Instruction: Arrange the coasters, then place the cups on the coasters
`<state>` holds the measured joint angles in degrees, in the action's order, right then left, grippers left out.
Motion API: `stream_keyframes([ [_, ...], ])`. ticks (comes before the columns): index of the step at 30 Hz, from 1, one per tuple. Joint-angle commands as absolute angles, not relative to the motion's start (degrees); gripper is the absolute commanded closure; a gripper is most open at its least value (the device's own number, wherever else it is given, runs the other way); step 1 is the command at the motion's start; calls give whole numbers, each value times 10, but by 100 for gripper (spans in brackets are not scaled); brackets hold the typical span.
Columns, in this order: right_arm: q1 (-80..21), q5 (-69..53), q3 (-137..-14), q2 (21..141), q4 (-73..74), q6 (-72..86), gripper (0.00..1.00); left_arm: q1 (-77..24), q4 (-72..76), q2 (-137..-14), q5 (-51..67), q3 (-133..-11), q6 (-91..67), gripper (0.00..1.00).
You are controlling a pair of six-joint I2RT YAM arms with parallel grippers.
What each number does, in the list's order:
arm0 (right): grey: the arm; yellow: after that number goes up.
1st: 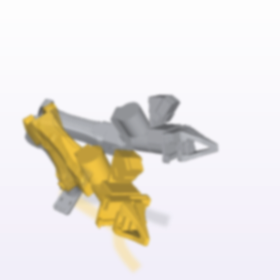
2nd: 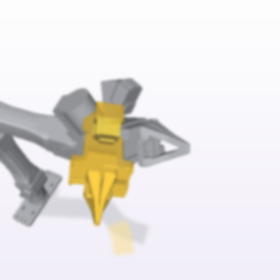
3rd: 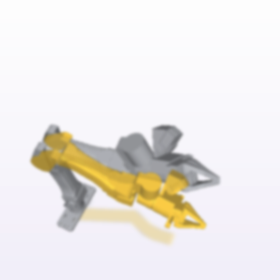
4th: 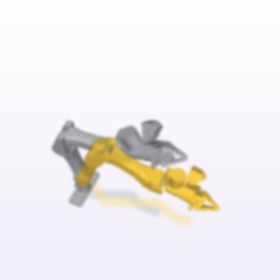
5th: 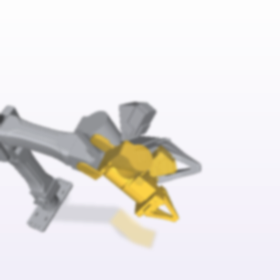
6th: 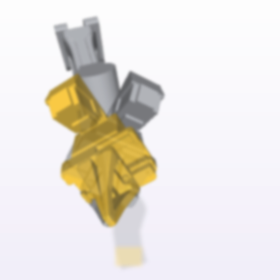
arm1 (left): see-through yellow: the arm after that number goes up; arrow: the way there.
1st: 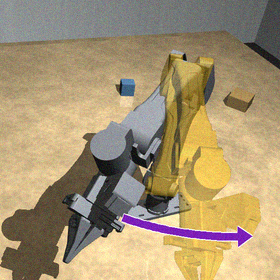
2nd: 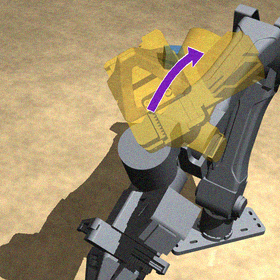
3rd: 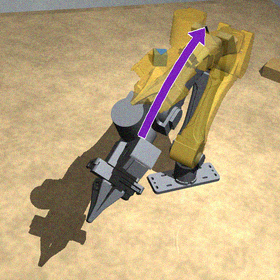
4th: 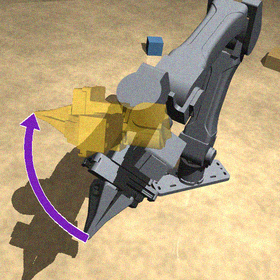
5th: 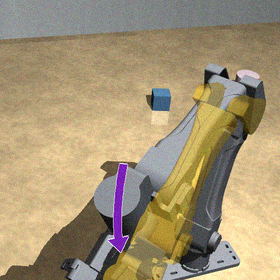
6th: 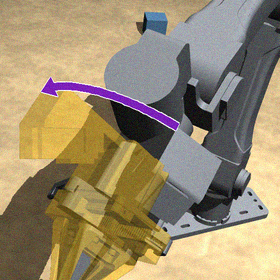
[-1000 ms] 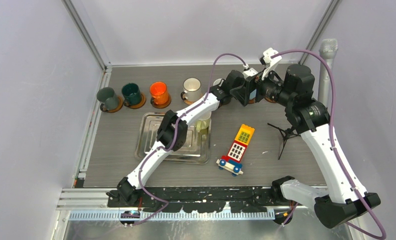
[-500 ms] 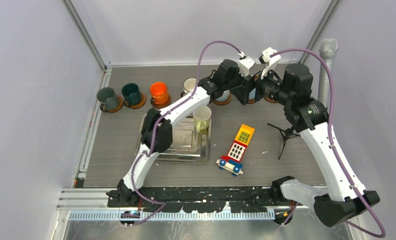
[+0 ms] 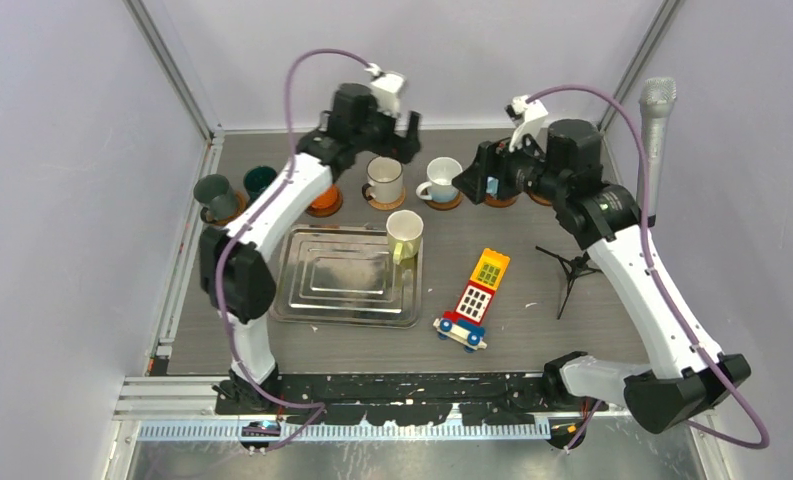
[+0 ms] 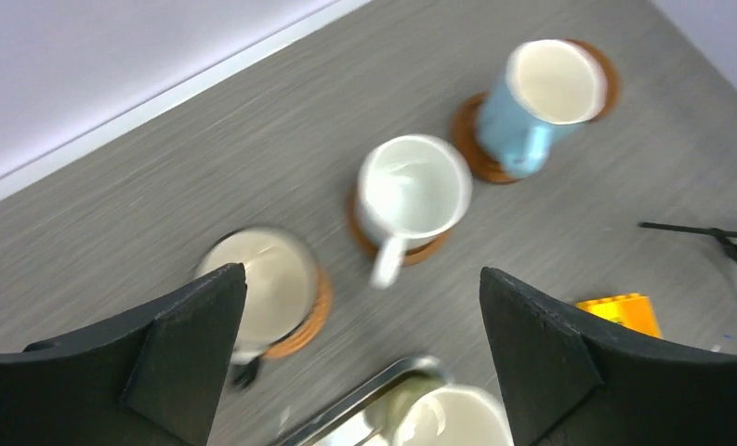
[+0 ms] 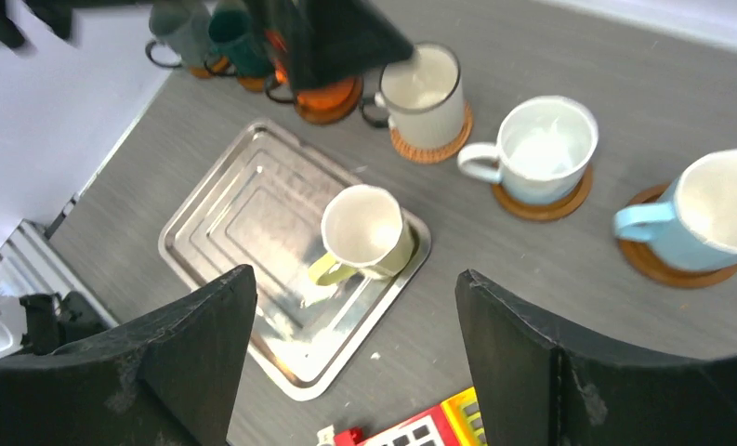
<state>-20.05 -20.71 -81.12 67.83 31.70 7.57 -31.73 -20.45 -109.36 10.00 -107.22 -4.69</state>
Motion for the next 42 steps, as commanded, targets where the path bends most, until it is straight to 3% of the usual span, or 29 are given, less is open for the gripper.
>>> stream_keyframes([
  [1,-242,-152,-827,713,374,122,18,-231,-256,-986,76,-1025,-60,0],
  [8,-315,-49,-857,817,439,187,24,-152,-298,-890,-23,-945,-61,0],
  [13,-383,39,-917,913,488,241,19,-144,-317,-852,-127,-900,-70,0],
  [28,-470,101,-961,1043,512,343,15,-87,-285,-777,-135,-767,-174,0],
  [42,-471,116,-977,1107,517,412,36,-62,-281,-762,-124,-740,-209,0],
])
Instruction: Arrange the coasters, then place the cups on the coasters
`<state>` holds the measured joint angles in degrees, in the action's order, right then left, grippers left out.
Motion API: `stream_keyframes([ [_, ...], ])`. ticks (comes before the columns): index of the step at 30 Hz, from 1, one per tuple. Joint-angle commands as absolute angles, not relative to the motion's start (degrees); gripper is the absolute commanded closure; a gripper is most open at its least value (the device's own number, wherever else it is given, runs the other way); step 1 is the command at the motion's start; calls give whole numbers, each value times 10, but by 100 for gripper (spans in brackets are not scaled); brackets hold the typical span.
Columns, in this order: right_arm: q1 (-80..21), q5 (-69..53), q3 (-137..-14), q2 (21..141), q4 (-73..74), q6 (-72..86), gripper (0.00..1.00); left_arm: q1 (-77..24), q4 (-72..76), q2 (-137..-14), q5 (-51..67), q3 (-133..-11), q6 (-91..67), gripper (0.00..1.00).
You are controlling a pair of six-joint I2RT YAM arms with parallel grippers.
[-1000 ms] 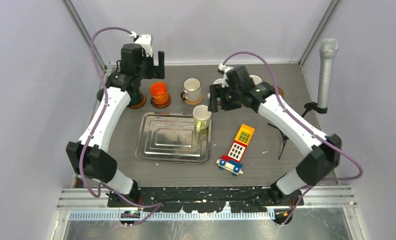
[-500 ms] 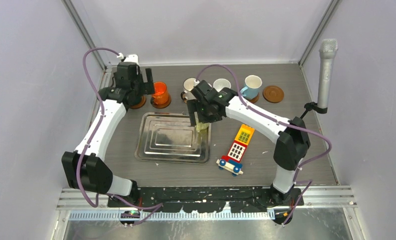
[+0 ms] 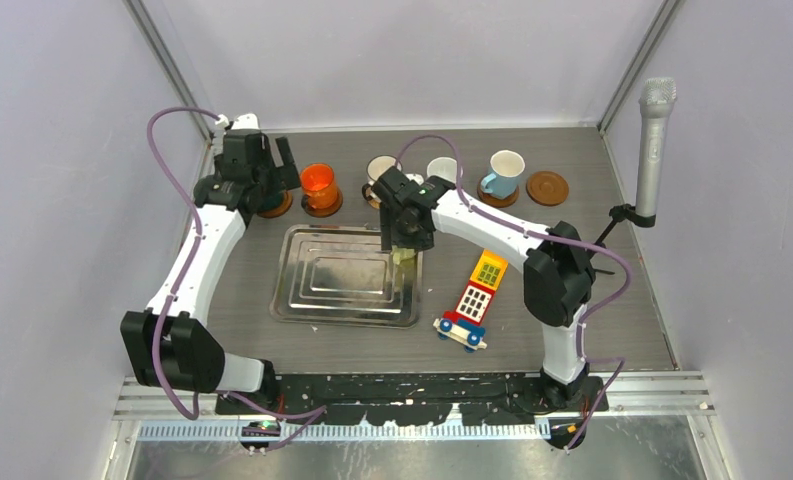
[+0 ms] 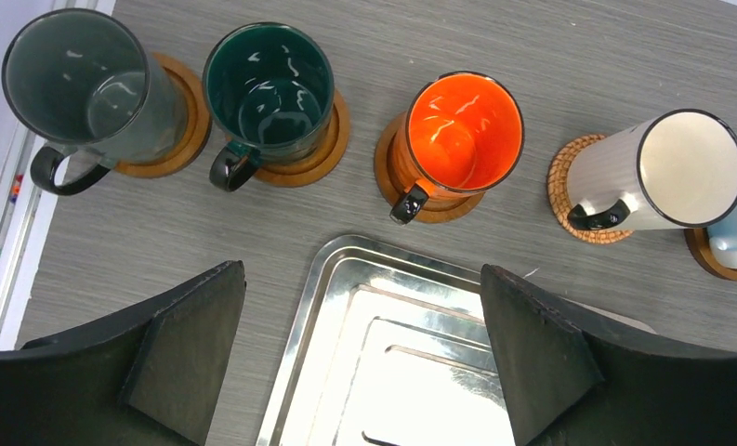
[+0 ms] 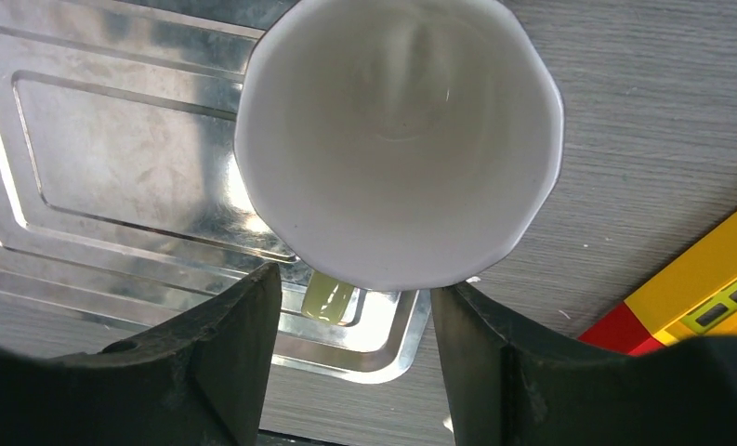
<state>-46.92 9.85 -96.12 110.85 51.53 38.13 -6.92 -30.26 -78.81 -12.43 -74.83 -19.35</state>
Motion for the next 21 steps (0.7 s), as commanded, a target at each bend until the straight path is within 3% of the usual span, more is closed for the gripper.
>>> stream_keyframes([
  [1,-470,119,-974,1107,518,417,36,-61,-280,-761,-123,-737,-211,0],
  [21,-454,136,-912,1096,468,427,60,-56,-278,-762,-110,-725,-213,0],
])
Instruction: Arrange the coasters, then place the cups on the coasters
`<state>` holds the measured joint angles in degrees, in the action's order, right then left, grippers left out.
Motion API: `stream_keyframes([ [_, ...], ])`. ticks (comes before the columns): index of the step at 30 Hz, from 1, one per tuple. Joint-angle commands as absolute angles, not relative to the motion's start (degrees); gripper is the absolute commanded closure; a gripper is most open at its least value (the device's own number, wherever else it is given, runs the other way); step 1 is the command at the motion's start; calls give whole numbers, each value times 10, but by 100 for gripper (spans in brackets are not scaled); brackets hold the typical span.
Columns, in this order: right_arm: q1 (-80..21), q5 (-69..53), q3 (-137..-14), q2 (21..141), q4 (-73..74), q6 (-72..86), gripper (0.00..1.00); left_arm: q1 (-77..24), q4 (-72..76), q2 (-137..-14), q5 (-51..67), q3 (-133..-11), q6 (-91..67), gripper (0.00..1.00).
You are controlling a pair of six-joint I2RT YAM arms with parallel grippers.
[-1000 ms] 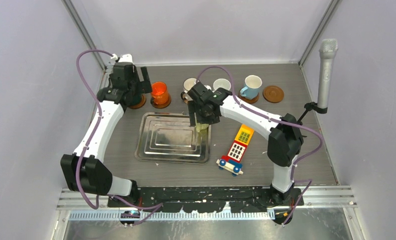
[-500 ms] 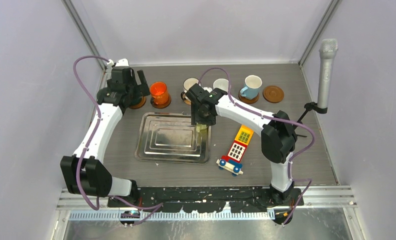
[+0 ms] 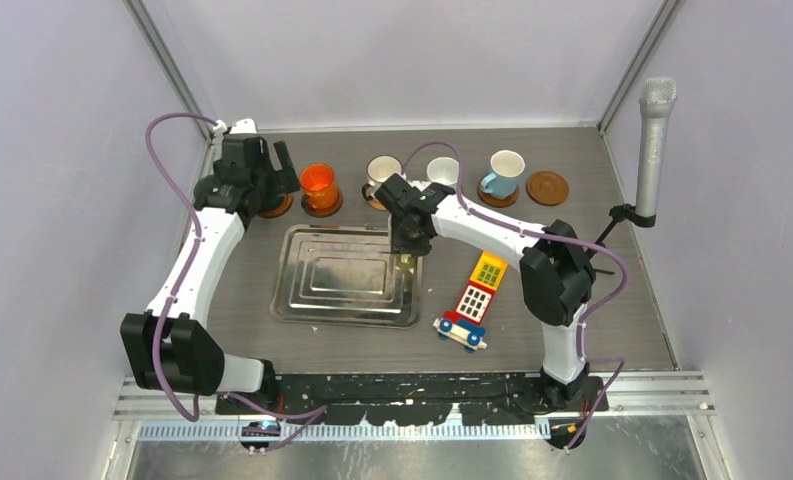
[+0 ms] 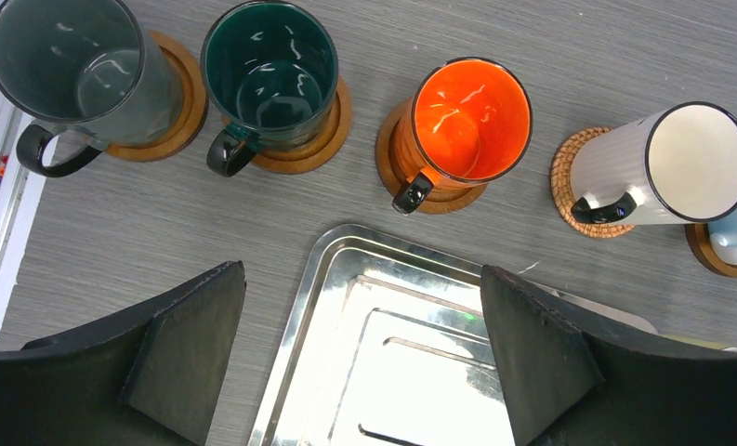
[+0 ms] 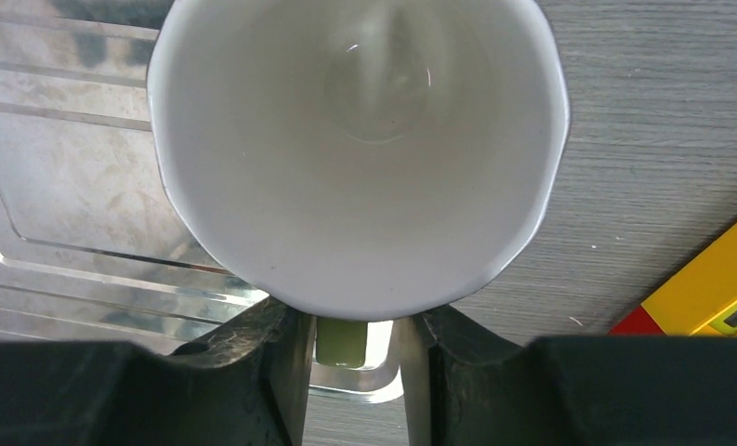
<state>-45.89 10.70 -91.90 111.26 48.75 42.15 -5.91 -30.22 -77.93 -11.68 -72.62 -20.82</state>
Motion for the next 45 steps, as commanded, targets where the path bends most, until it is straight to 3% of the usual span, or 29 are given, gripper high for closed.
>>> stream_keyframes([
  [1,-454,138,-910,1095,468,425,62,-56,-277,-762,-110,-725,-213,0],
  [5,-451,148,-904,1090,467,417,74,-54,-279,-768,-112,-727,-209,0],
  [10,-452,162,-898,1070,464,403,99,-54,-280,-767,-114,-726,-207,0],
  [23,-452,179,-850,913,414,294,100,-55,-294,-759,-94,-737,-196,0],
  [29,-441,215,-883,875,409,245,100,-54,-300,-751,-84,-746,-179,0],
  [45,-219,222,-1012,914,421,177,100,-55,-296,-761,-61,-778,-162,0],
])
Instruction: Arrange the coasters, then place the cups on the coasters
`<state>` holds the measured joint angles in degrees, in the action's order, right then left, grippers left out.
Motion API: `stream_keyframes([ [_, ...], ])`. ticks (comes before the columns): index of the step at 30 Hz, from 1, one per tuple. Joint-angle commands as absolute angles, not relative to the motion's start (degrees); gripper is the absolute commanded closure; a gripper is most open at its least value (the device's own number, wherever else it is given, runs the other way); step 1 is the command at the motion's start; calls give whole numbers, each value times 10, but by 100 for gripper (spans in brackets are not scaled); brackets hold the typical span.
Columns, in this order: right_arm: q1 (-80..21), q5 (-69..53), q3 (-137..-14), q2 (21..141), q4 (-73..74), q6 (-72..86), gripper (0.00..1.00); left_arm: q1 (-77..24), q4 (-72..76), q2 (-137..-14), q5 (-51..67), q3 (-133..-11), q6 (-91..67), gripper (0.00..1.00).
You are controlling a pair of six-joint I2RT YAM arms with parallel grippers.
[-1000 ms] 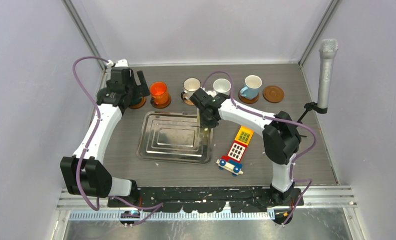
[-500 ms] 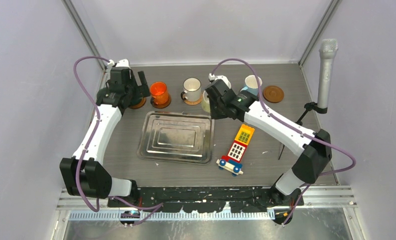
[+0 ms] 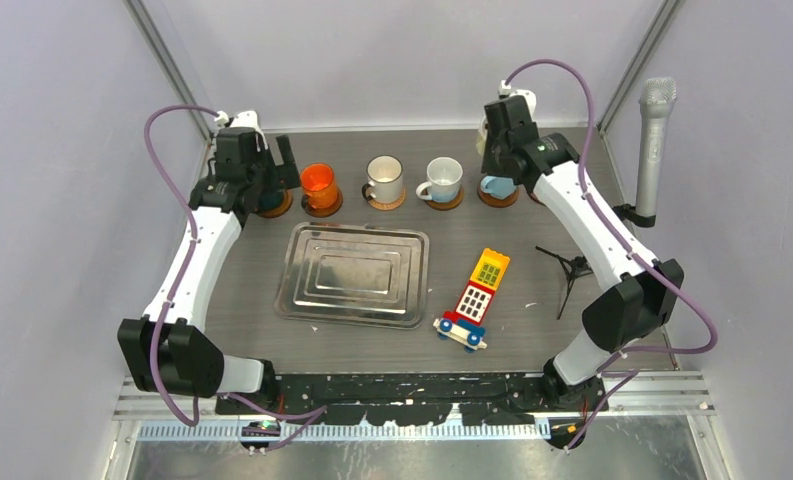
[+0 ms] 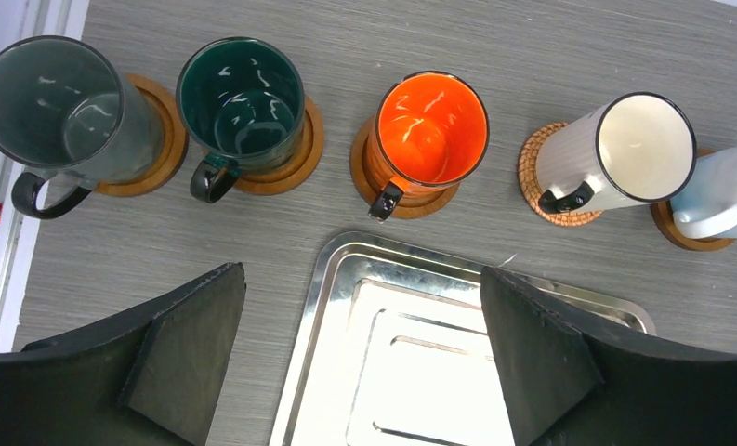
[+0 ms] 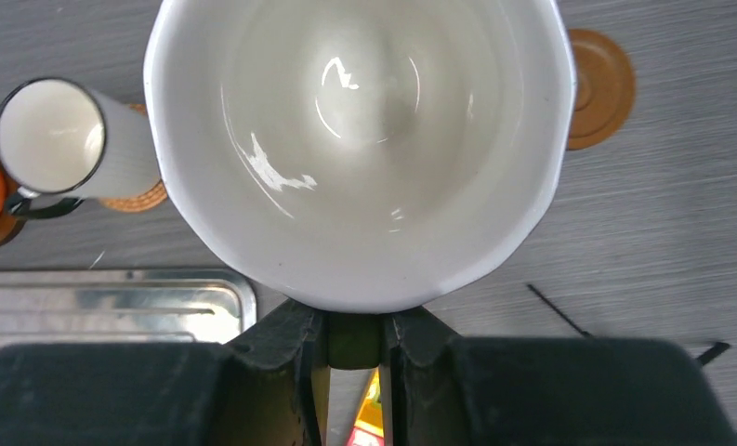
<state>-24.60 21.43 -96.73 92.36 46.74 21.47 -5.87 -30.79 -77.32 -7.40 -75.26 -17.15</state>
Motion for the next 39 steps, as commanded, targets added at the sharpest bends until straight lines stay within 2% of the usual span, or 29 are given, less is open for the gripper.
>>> stream_keyframes([
  [1,-209,222,-1015,918,424,170,100,-55,-298,-762,-57,-779,-164,0],
  [14,-98,222,-1048,972,435,164,100,-55,-307,-762,-4,-785,-186,0],
  [27,-34,160,-1078,1036,441,181,100,-54,-307,-763,-2,-792,-187,0],
  [39,4,153,-1067,1074,436,182,100,-54,-311,-772,-3,-806,-185,0],
])
